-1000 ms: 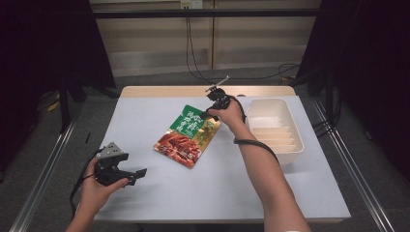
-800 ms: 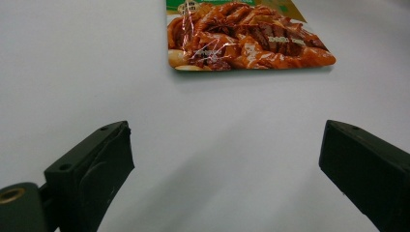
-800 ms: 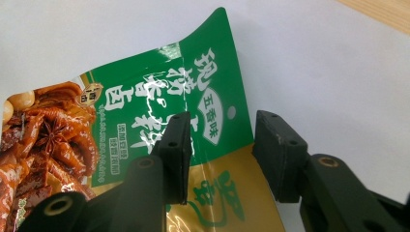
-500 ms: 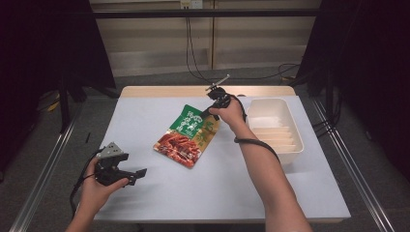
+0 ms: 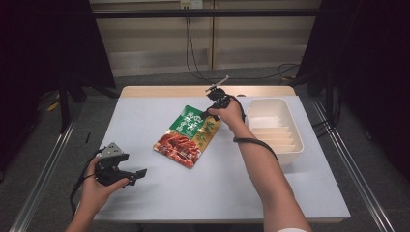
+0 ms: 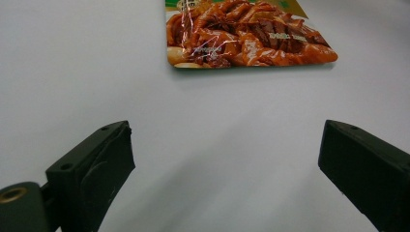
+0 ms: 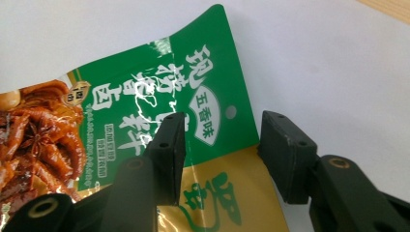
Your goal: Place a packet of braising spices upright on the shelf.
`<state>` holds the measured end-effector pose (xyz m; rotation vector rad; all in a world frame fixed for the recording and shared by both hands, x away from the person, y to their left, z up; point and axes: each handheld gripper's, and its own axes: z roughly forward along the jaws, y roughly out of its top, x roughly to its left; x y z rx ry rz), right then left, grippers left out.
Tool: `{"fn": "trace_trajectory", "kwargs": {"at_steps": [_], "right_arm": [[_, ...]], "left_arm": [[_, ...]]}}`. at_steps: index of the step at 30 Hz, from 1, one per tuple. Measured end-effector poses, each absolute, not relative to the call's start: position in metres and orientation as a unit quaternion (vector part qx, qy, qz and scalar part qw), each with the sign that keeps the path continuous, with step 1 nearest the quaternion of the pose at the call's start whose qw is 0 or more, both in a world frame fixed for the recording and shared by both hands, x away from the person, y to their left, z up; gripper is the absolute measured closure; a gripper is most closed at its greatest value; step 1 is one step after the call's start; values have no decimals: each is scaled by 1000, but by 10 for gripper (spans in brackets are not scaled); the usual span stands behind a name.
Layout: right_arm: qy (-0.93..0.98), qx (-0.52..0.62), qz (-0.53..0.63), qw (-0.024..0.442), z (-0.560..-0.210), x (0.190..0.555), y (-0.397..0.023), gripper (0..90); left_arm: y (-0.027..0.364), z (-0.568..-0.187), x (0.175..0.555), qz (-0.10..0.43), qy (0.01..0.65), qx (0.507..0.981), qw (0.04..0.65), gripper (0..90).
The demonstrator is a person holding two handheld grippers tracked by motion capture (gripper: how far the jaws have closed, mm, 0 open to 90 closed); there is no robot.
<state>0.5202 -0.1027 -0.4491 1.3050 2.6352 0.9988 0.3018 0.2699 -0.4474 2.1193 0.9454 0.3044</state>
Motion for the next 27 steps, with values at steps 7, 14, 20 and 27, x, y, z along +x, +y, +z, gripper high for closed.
{"fn": "trace_trajectory", "kwargs": {"at_steps": [7,14,20,27], "right_arm": [[849,423,317,13,-457,526,-101,449],[850,422,316,17,-459,533,-95,394],[848,426,314,14,-462,537,-93,361],[854,416,312,0,-462,535,-91,470]], "left_arm": [[271,-448,302,120,370,835,388,55],[271,-448,302,118,371,835,388,57],[271,-448,302,120,371,835,388,58],[271,-447,301,121,373,834,390,61]]}}
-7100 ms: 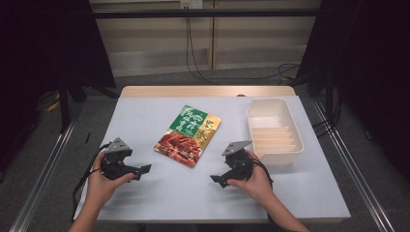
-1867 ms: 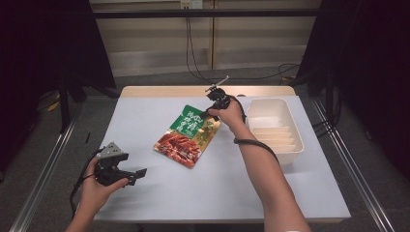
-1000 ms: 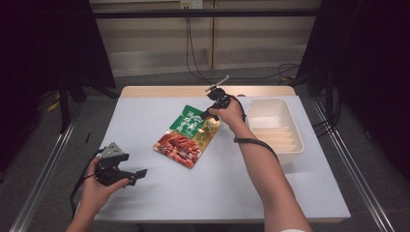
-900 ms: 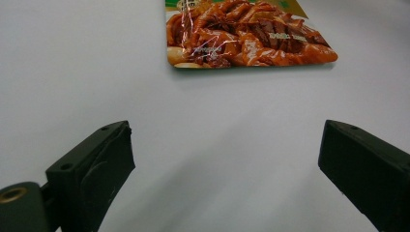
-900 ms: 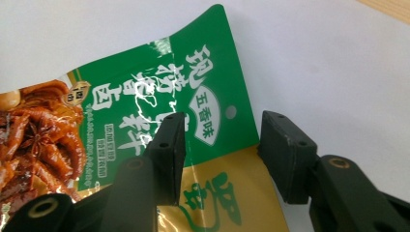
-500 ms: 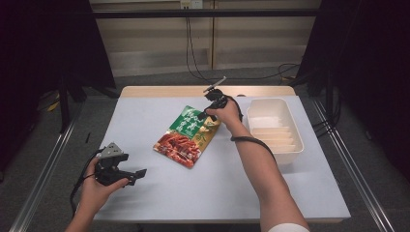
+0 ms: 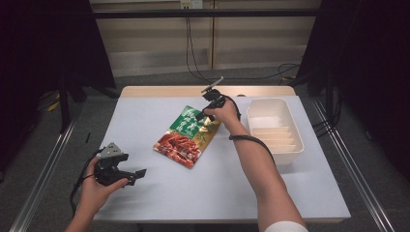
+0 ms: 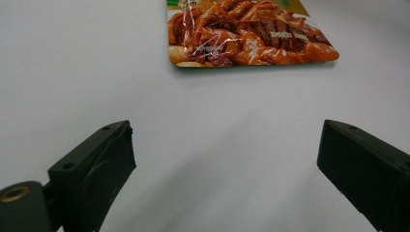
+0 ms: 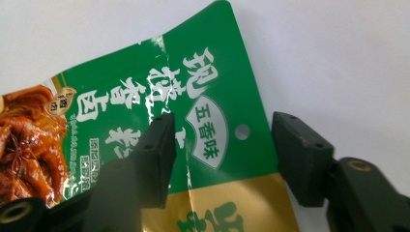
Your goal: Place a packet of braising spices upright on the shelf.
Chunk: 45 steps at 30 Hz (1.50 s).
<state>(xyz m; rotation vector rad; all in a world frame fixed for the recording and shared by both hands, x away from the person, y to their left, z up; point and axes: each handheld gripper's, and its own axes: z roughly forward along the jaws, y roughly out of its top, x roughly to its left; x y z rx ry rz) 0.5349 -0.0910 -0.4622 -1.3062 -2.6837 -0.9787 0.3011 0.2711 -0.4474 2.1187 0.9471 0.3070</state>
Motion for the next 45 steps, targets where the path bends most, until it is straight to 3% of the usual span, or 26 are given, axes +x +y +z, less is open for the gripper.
{"fn": "trace_trajectory", "kwargs": {"at_steps": [3,7,14,19,24,45], "right_arm": [[-850,-421,-315,23,-454,532,-95,620],[-859,-404,-312,47,-445,528,-92,683],[-871,-397,-286,49,-442,528,-79,752],[-880,-397,-256,50,-442,528,-73,887],[-881,-404,-240,55,-435,527,-75,900],[-893,-381,-231,67,-342,504,-60,900]], "left_arm": [[270,-447,301,123,368,835,390,61],[269,-446,300,124,367,836,389,63],[268,-445,300,120,366,837,388,66],[270,-446,300,120,368,835,390,69],[272,-444,300,125,369,833,393,70],[270,-443,298,120,375,826,403,71]]}}
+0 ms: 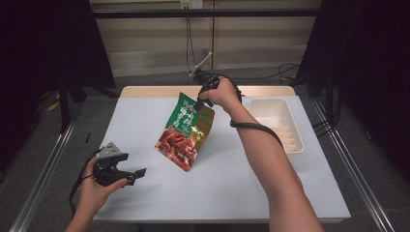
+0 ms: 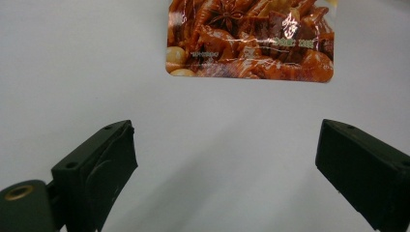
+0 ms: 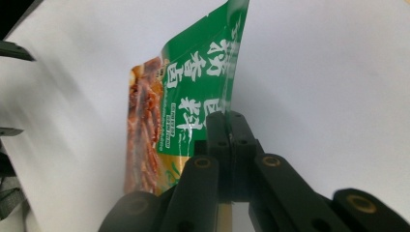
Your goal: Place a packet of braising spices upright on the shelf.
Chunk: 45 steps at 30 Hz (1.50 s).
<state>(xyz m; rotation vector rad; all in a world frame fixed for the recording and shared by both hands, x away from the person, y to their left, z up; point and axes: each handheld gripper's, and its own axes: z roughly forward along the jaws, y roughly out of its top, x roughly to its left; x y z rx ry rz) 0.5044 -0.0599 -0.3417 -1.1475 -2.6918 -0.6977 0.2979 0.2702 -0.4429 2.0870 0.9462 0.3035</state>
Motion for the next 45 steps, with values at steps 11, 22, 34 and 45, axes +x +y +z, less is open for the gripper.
{"fn": "trace_trajectory", "kwargs": {"at_steps": [11,22,34,45], "right_arm": [[-904,-360,-223,59,-307,495,-54,900],[-915,-343,-207,47,-273,483,-56,900],[-921,-345,-182,22,-245,473,-75,900],[-922,-345,-175,14,-232,470,-100,900]], "left_arm": [[272,-441,298,121,373,828,400,71],[271,-440,297,121,372,826,405,72],[272,-440,297,119,373,826,406,73],[272,-439,296,123,376,826,401,74]]}}
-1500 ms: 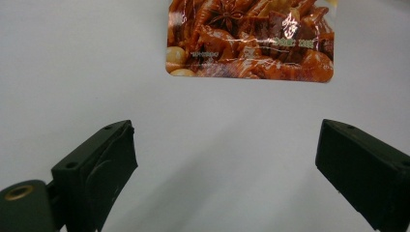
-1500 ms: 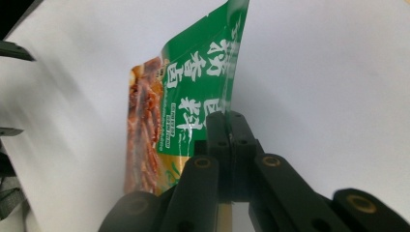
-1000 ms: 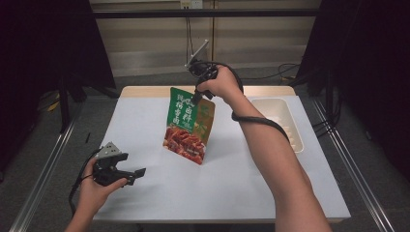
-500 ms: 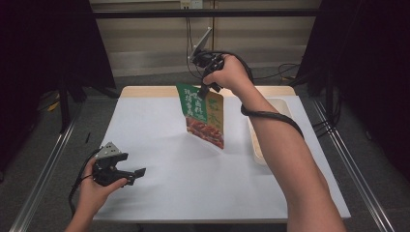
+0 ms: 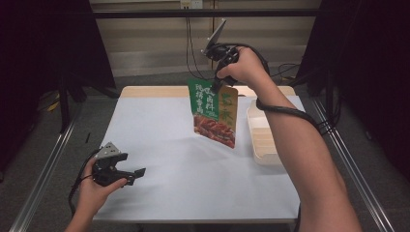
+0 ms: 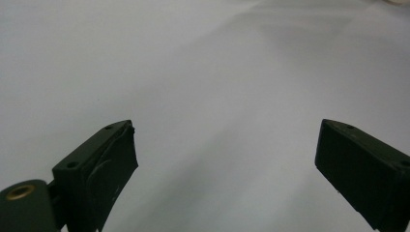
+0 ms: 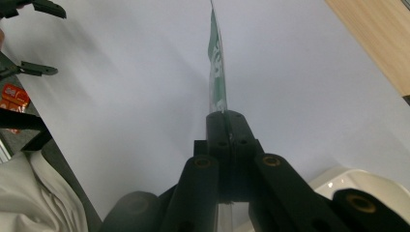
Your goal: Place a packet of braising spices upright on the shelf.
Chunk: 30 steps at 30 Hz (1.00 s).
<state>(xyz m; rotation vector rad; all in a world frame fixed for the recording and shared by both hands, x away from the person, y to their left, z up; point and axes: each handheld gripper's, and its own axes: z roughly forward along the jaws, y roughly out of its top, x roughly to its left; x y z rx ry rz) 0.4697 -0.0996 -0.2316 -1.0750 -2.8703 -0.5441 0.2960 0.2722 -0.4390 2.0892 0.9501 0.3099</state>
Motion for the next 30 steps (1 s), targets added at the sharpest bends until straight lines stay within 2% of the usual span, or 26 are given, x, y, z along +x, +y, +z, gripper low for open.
{"fn": "trace_trajectory", "kwargs": {"at_steps": [30], "right_arm": [[-917,-357,-178,-13,-200,480,-166,900]], "left_arm": [[271,-440,296,125,376,828,398,78]]}}
